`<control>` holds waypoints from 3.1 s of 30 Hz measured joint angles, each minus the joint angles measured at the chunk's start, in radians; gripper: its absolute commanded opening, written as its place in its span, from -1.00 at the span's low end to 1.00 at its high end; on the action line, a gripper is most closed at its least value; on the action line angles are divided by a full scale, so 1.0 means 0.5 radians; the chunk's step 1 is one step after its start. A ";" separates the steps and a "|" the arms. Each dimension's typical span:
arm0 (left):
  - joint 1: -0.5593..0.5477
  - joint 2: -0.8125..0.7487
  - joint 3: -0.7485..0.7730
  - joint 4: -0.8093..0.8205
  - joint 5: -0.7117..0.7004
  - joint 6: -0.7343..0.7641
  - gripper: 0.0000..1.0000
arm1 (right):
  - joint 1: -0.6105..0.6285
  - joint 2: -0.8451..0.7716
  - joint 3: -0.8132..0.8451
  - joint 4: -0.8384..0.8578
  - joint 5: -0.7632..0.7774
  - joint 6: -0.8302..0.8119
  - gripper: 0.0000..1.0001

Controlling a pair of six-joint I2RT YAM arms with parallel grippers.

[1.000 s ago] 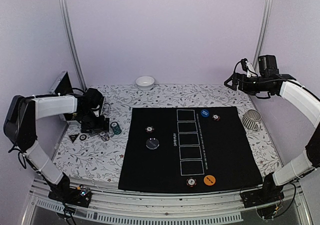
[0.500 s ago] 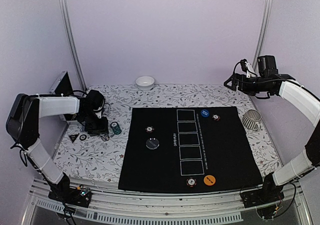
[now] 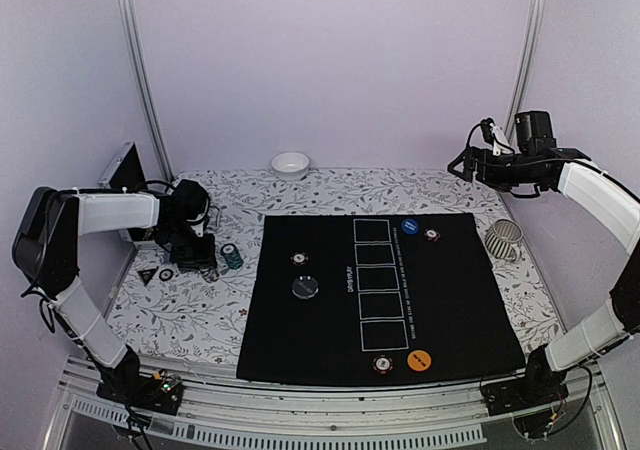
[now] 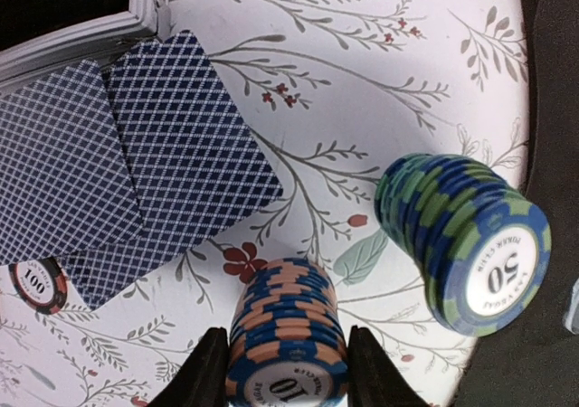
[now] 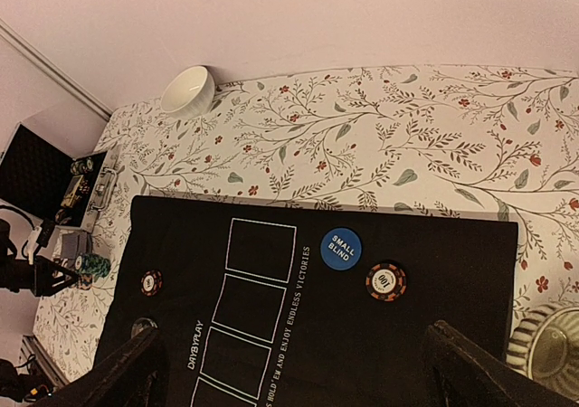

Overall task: Distribute texas hold em gaming equipment
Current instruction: Pick up the pile of poker chips from the pile of poker chips, then place the pile of poker chips at the dealer area, then pick up the pile of poker chips from the pile of poker chips.

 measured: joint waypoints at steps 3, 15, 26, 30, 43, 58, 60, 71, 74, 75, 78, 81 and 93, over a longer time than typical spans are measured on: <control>0.000 -0.001 0.002 -0.007 -0.001 0.001 -1.00 | 0.001 0.000 0.000 0.000 0.000 0.000 0.98; -0.286 -0.173 0.479 -0.405 -0.204 0.003 -1.00 | 0.000 0.000 0.000 0.001 0.000 0.000 0.98; -0.983 0.100 0.777 -0.428 -0.121 0.135 -1.00 | 0.001 0.000 0.000 0.002 -0.001 0.000 0.97; -0.968 0.382 0.831 -0.422 -0.125 0.168 -1.00 | 0.001 0.000 0.000 0.002 0.000 0.000 0.98; -0.925 0.864 0.997 -0.333 -0.164 0.235 -1.00 | 0.001 -0.001 -0.017 0.005 0.002 -0.001 0.97; -0.864 0.896 0.982 -0.274 -0.134 0.231 -0.07 | 0.000 -0.001 -0.017 0.005 0.001 -0.001 0.98; -0.862 0.896 0.982 -0.272 -0.131 0.229 0.05 | 0.001 -0.001 -0.017 0.005 0.001 -0.001 0.98; -0.859 0.813 1.072 -0.349 -0.166 0.212 0.22 | 0.001 -0.001 -0.017 0.005 0.000 0.000 0.98; -0.859 0.624 1.083 -0.372 -0.172 0.196 0.36 | 0.001 -0.001 -0.017 0.005 0.000 -0.001 0.98; -0.858 0.550 1.083 -0.378 -0.172 0.192 0.46 | 0.000 -0.001 -0.017 0.005 0.000 0.000 0.98; -0.848 0.224 1.054 -0.369 -0.180 0.160 0.79 | 0.000 -0.001 -0.017 0.005 0.000 0.000 0.98; -0.764 -0.097 0.941 -0.367 -0.184 0.117 0.96 | 0.000 -0.001 -0.017 0.005 -0.001 -0.001 0.98; -0.106 -0.338 0.180 -0.410 -0.196 0.025 0.96 | 0.000 -0.001 -0.017 0.006 -0.003 -0.001 0.98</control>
